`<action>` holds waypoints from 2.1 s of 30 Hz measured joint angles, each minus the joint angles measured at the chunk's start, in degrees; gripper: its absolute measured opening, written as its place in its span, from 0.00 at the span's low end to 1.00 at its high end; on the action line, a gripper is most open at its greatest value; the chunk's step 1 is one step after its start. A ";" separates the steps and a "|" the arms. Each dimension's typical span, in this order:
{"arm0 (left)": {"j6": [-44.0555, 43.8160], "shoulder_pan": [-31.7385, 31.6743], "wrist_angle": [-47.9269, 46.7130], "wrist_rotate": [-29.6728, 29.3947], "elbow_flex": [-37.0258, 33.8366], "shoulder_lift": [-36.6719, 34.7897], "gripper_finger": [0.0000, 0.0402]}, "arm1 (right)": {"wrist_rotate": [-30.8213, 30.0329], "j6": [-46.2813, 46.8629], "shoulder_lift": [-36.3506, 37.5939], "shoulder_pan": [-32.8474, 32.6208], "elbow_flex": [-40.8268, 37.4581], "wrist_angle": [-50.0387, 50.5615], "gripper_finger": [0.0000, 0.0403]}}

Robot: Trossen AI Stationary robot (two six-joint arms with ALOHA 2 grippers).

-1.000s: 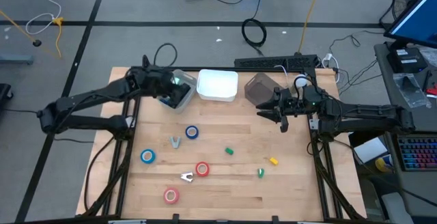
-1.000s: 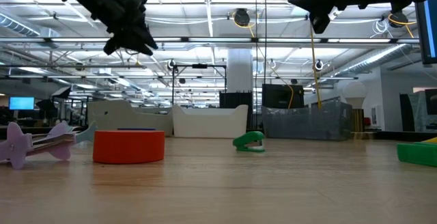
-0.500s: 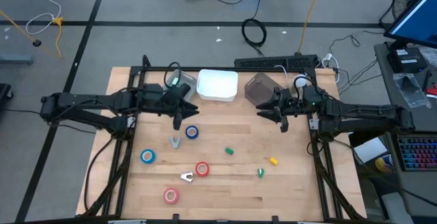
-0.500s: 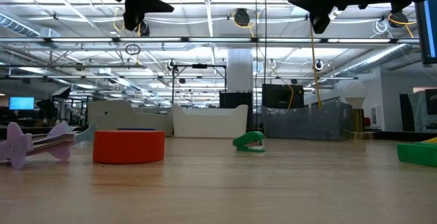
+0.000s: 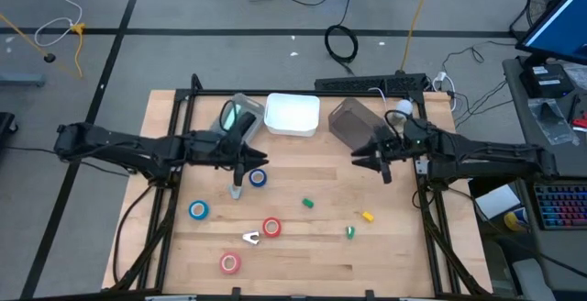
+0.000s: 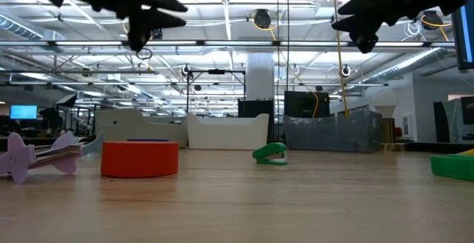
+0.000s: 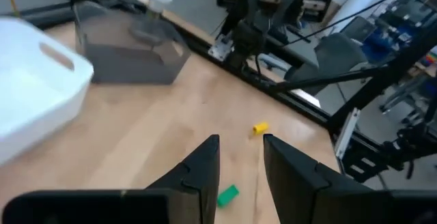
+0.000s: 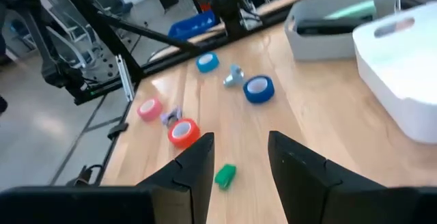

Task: Pick and place Stapler, Stapler remover, tape
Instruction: Put the yellow stapler into the gray bin

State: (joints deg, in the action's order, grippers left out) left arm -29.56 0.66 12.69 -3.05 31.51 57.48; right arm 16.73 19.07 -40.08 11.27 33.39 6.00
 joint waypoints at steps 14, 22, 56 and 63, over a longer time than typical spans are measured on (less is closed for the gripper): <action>-4.24 0.97 -2.80 -0.16 -13.36 -15.73 0.29 | 1.47 6.64 4.63 -4.83 0.00 20.25 0.32; -4.19 0.95 -15.45 -4.57 -13.38 -26.30 0.29 | 1.39 12.41 6.57 -8.94 0.02 29.23 0.32; -0.94 0.93 -20.42 -8.07 -13.38 -31.64 0.29 | -13.30 21.35 2.90 -15.52 -0.02 43.98 0.48; -0.46 0.93 -20.75 -8.02 -13.38 -31.62 0.29 | -2.20 26.71 1.80 -15.52 -0.02 43.56 0.58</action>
State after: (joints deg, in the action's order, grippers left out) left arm -30.02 1.58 -8.05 -11.07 18.13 25.87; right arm 14.53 45.78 -38.28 -4.25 33.36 49.56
